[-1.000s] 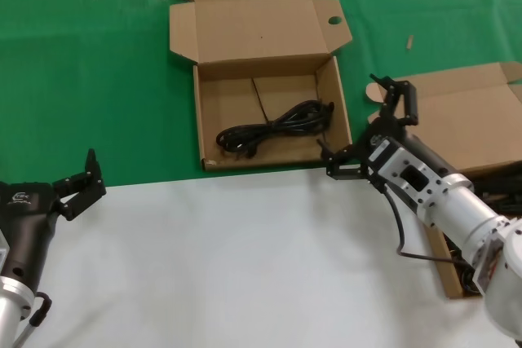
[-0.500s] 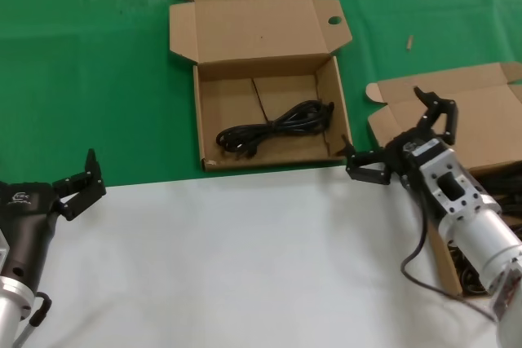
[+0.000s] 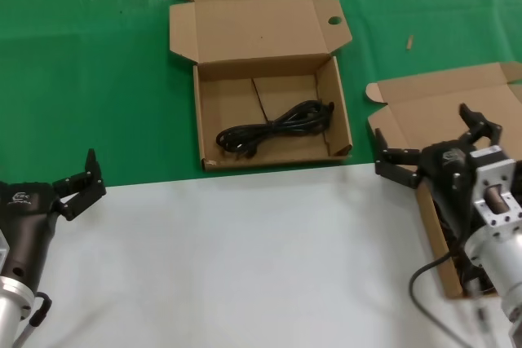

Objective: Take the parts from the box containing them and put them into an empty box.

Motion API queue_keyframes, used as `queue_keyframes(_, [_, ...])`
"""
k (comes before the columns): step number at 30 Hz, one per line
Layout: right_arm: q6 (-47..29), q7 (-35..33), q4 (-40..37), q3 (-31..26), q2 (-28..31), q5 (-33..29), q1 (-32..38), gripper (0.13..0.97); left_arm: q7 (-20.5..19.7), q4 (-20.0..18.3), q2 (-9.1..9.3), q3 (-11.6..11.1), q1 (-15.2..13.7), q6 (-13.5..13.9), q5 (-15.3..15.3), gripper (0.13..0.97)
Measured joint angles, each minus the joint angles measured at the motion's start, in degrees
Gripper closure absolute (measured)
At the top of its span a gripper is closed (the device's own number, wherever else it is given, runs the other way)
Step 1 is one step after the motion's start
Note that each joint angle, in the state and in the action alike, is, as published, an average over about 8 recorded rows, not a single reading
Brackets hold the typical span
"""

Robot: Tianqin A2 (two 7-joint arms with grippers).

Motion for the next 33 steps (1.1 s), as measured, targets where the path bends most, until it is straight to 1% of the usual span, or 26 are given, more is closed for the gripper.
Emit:
queue_keyframes(4, [1.8,3.8,2.1,0.5,0.1,0.1,-1.8,0.129,0.0,0.0,0.00,0.0,0.0,0.0,0.0,0.132])
queue_keyframes(8, [2.7,5.7,3.1,0.7,0.2,0.2,-2.7,0.129,0.0,0.0,0.00,0.0,0.0,0.0,0.0,0.132])
queue_keyframes(33, [2.9,6.0,3.2,0.7,0.2,0.2,-2.9,0.129,0.0,0.0,0.00,0.0,0.0,0.0,0.0,0.132])
